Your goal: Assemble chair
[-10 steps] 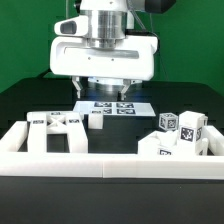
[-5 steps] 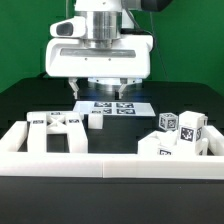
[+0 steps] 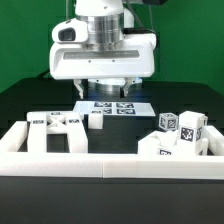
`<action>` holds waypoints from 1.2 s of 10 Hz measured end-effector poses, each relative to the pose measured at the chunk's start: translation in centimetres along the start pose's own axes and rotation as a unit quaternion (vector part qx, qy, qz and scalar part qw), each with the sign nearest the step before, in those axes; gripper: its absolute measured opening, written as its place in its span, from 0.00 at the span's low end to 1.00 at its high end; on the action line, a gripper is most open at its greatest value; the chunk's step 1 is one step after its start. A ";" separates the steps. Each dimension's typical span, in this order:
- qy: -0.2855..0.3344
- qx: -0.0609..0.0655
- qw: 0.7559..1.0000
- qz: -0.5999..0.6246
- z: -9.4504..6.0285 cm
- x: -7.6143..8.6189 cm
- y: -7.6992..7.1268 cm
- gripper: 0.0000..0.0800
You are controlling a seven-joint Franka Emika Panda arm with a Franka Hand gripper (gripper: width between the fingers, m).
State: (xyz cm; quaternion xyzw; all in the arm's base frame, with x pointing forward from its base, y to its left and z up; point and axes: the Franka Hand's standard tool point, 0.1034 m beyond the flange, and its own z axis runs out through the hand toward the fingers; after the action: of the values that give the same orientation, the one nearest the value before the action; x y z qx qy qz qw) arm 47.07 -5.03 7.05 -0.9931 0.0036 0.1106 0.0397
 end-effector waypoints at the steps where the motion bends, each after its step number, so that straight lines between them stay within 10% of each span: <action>1: -0.030 0.008 1.000 -0.002 0.1 0.0 -0.2 0.81; 5: -0.152 0.013 0.988 0.032 0.7 -0.7 0.4 0.81; 12: -0.157 0.007 0.986 0.051 1.8 -0.8 1.7 0.81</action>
Offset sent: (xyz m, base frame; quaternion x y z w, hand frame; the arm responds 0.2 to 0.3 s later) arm 0.0000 0.0000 0.0000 0.0000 -0.1296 0.0000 0.9916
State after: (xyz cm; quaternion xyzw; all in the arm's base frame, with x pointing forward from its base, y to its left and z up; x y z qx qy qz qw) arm 45.91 -6.54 5.33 -0.9615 0.0491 0.2674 0.0406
